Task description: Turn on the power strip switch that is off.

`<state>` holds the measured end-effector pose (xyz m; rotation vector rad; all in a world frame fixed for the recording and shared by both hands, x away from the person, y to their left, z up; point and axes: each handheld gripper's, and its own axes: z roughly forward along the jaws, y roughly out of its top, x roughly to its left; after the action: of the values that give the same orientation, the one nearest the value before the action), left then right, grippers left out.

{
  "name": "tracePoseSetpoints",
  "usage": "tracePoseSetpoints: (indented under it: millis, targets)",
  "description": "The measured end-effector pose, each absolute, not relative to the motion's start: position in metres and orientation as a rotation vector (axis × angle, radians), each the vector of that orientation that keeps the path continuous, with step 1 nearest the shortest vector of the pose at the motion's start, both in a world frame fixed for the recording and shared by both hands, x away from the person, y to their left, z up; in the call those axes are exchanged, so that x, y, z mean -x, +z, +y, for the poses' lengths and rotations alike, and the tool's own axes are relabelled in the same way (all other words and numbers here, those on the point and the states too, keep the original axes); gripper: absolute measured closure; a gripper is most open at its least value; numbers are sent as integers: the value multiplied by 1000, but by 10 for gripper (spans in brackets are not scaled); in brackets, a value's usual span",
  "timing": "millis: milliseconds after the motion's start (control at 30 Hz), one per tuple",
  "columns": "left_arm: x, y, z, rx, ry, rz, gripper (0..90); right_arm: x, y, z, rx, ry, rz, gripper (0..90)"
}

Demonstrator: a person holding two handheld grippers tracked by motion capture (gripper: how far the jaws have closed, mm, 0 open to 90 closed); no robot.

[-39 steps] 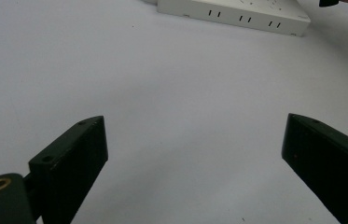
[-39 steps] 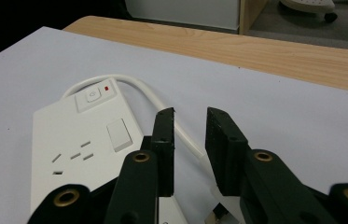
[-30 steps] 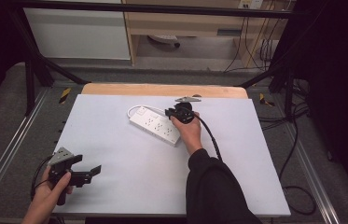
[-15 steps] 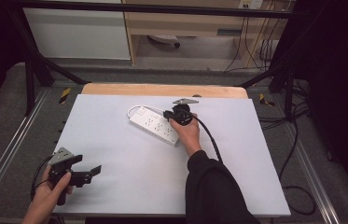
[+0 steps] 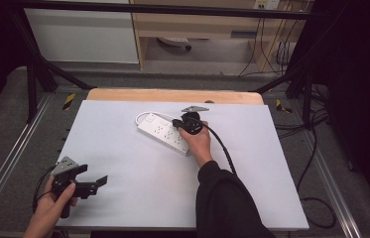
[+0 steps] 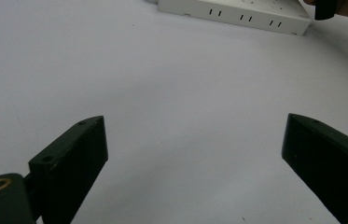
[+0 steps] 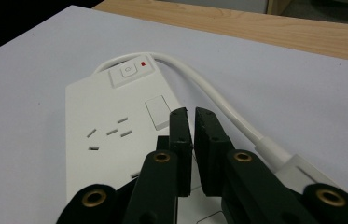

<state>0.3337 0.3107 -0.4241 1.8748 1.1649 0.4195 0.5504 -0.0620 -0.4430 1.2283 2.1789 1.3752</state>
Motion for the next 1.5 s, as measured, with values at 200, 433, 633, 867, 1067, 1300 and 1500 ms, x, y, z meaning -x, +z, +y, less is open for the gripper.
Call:
tracePoseSetpoints:
  millis: [200, 433, 633, 867, 1067, 1300, 1500]
  targets:
    - [-334, -424, 311, -1875, 418, 1166, 71, -550, -444, -61, -1227, 1372, 2186, 880]
    - [-334, -424, 310, -1880, 414, 1159, 71, -549, -445, -60, -1219, 1372, 2193, 889]
    - [-334, -424, 311, -1879, 416, 1165, 71, -549, -447, -57, -1221, 1370, 2199, 889]
    - [-334, -424, 310, -1881, 417, 1167, 71, -549, -447, -56, -1212, 1369, 2201, 889]
    - [-334, -424, 310, -1880, 417, 1162, 71, -549, -446, -54, -1206, 1364, 2205, 889]
    - [-334, -424, 310, -1883, 416, 1163, 71, -548, -446, -54, -1205, 1361, 2206, 894]
    - [-334, -424, 310, -1885, 416, 1164, 71, -548, -446, -54, -1204, 1361, 2208, 900]
